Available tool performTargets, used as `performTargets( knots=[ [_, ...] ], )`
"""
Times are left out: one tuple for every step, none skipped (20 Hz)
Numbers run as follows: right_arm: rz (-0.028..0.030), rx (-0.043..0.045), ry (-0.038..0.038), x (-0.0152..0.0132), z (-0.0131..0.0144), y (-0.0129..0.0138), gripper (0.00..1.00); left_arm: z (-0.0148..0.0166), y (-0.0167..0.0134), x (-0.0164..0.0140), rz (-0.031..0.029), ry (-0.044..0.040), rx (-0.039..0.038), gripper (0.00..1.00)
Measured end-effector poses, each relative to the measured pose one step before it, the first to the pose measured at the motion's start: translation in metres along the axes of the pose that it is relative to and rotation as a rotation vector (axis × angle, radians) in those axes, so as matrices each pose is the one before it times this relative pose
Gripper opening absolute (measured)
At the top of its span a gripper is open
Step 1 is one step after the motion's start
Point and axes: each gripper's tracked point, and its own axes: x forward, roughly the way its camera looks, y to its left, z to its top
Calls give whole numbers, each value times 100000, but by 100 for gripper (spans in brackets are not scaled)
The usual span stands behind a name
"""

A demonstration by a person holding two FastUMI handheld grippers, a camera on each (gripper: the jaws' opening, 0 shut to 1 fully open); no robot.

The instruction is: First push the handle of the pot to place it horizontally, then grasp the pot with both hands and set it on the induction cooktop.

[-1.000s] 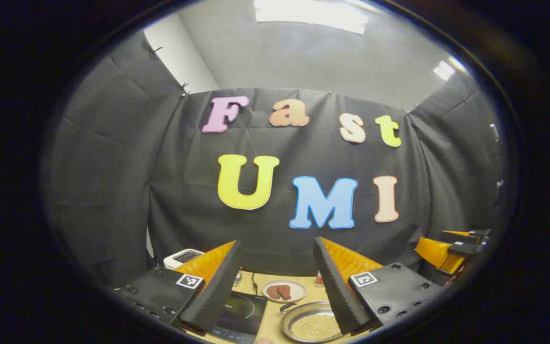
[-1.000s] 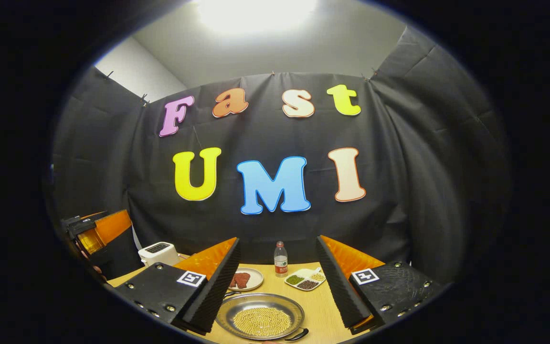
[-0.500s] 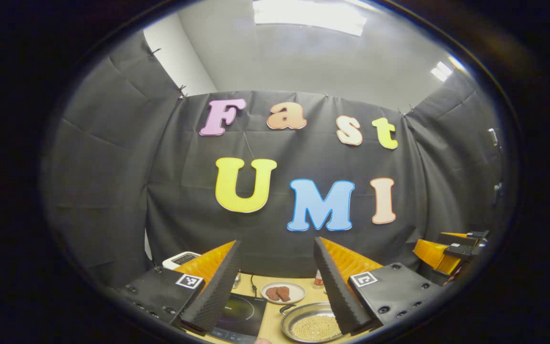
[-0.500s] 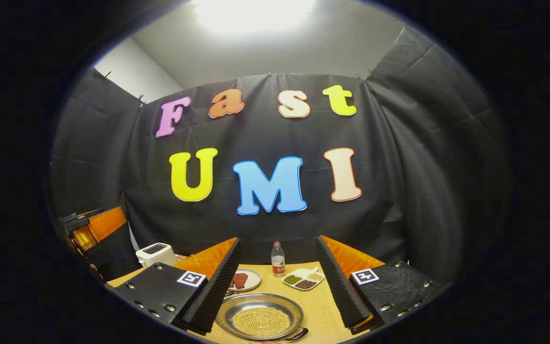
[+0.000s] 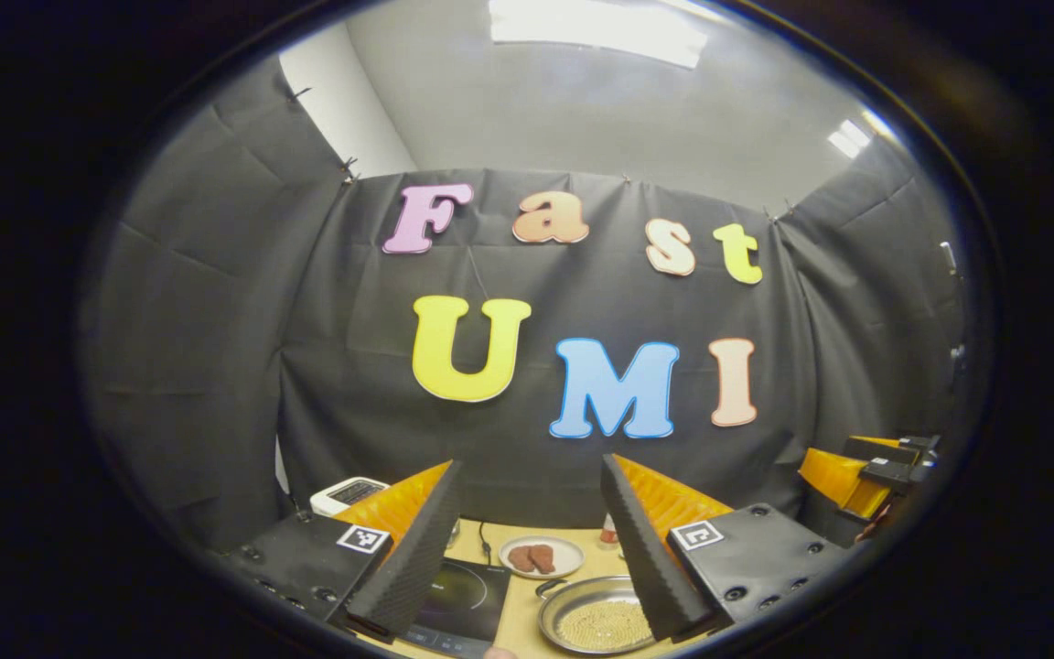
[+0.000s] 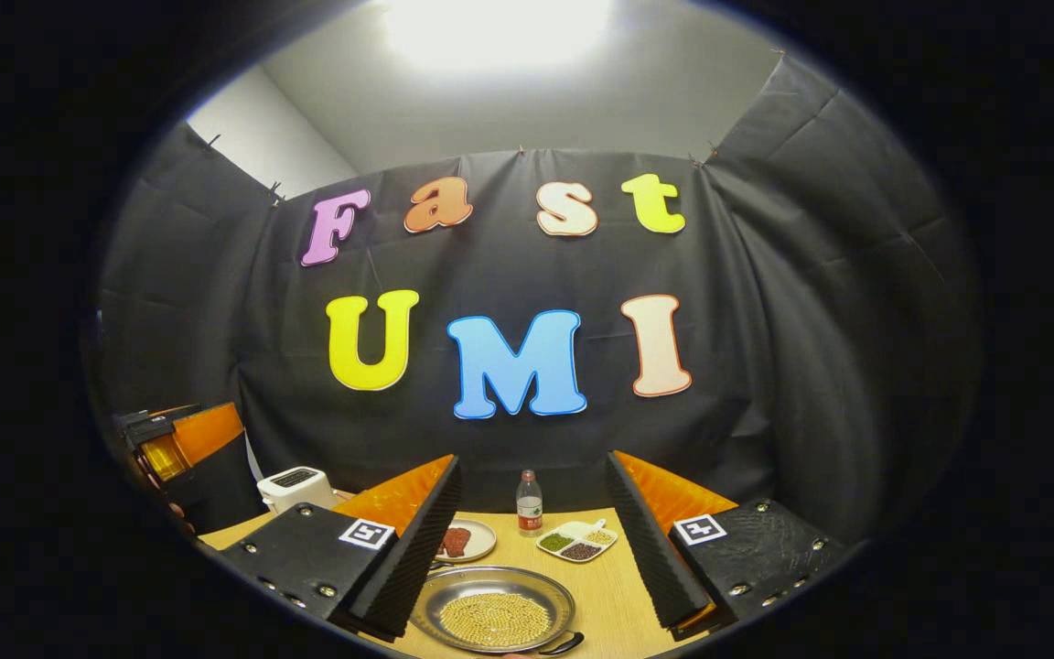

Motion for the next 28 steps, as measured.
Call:
performTargets(
  knots=[
    [-145, -152, 288, -71, -139, -178, 95, -80, -63, 193, -41, 9, -23, 96],
    [-196, -112, 709, -20, -260, -218, 95, -104, -120, 82, -389, 245, -168, 96],
    [-96, 52, 1003, -144, -528, -86, 95, -235, -150, 51, -207, 459, -87, 96],
    [21, 230, 1026, 40, -361, -168, 95, -225, -203, -37, -394, 622, -66, 96],
    [18, 206, 1253, -29, -505, -176, 95, -282, -276, 35, -433, 616, 168, 94],
    [354, 204, 1598, -36, -591, -55, 95, -158, -213, -72, -280, 619, 408, 96],
    [570, 204, 1910, 79, -801, -29, 95, -309, -229, 1, -390, 707, 525, 96],
    [628, 243, 2112, 107, -804, 6, 95, -144, -175, 16, -82, 377, 515, 96],
    [729, 226, 2191, 72, -889, 36, 95, -419, -242, 62, -265, 476, 340, 96],
    [255, 48, 2619, 77, -676, -21, 95, -323, -225, 89, -90, 756, 292, 94],
    [684, -68, 2500, 292, -1337, -134, 92, -380, -95, -154, -85, 893, 312, 96],
    [1482, -99, 2727, 380, -1079, 228, 88, -274, -100, 146, 47, 721, 328, 96],
    [2082, -1156, 4028, -78, -1313, 289, 80, -234, -64, -20, 292, 812, 426, 98],
    [2203, -2035, 5047, 299, -1613, 234, 76, -417, -137, -56, 209, 897, 570, 94],
    [1455, -1403, 4834, 209, -1453, -33, 67, -356, -81, -68, 19, 851, 633, 94],
    [1362, -451, 3883, 171, -1333, -95, 59, -265, 73, -51, 343, 743, 563, 96],
    [1349, 16, 3760, 373, -1322, 52, 47, -320, 89, -161, 351, 767, 515, 96],
    [3053, 354, 4415, 235, -1306, 432, 42, -335, 153, -77, 566, 883, 345, 96],
    [591, -619, 4873, 114, -1478, 239, 35, -333, 111, -245, 519, 934, 121, 95],
    [3374, -44, 4319, 228, -1131, 295, 30, -396, 152, -54, 693, 1112, -236, 94],
    [3697, 382, 5212, 1009, -1694, 582, 19, -151, 181, -41, 722, 867, -248, 94],
    [1912, -298, 4782, 674, -1351, 322, 20, -123, 169, -33, 751, 486, -28, 94],
    [-3376, -205, 6095, 642, -1454, -929, 20, -109, 219, -3, 612, 364, 187, 96],
    [2444, 1453, 4610, 908, -1410, 403, 9, -168, 67, -138, 549, 319, 484, 96],
    [1177, 1946, 4924, 466, -997, 181, 5, 54, 255, -69, 725, 166, 719, 96],
    [2059, 1899, 4426, 565, -1271, 230, 8, -41, 242, -144, 813, 195, 639, 96],
    [2002, 1678, 4194, 885, -1149, 358, 8, -32, 125, -137, 587, 138, 350, 94],
    [1435, 1107, 3801, 489, -996, 66, 8, 36, 210, -116, 719, -38, 256, 94]
  ],
)
